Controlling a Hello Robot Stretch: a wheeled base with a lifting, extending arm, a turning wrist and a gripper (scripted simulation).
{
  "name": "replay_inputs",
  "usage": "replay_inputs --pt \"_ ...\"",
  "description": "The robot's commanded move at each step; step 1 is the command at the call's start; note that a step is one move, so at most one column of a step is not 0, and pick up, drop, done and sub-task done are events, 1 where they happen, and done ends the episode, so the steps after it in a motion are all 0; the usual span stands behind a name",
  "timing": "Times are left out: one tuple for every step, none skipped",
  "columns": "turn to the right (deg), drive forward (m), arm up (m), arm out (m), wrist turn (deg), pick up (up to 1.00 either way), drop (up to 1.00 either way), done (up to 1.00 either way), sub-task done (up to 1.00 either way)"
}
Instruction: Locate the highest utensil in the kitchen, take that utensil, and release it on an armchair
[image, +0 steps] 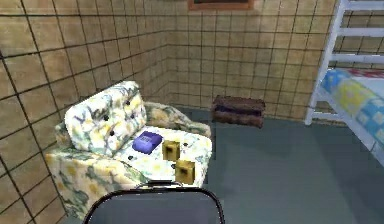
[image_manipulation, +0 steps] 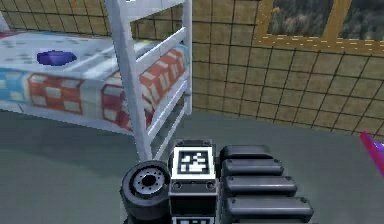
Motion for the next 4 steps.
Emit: replay_inputs --pt "45.0 0.00 0.00 0.00 0.0 0.00 0.00 0.00 0.00" --pt "0.0 0.85 0.00 0.00 0.0 0.00 0.00 0.00 0.00" --pt "-45.0 0.00 0.00 0.00 0.0 0.00 0.00 0.00 0.00" --pt "-3.0 0.00 0.00 0.00 0.0 0.00 0.00 0.00 0.00"
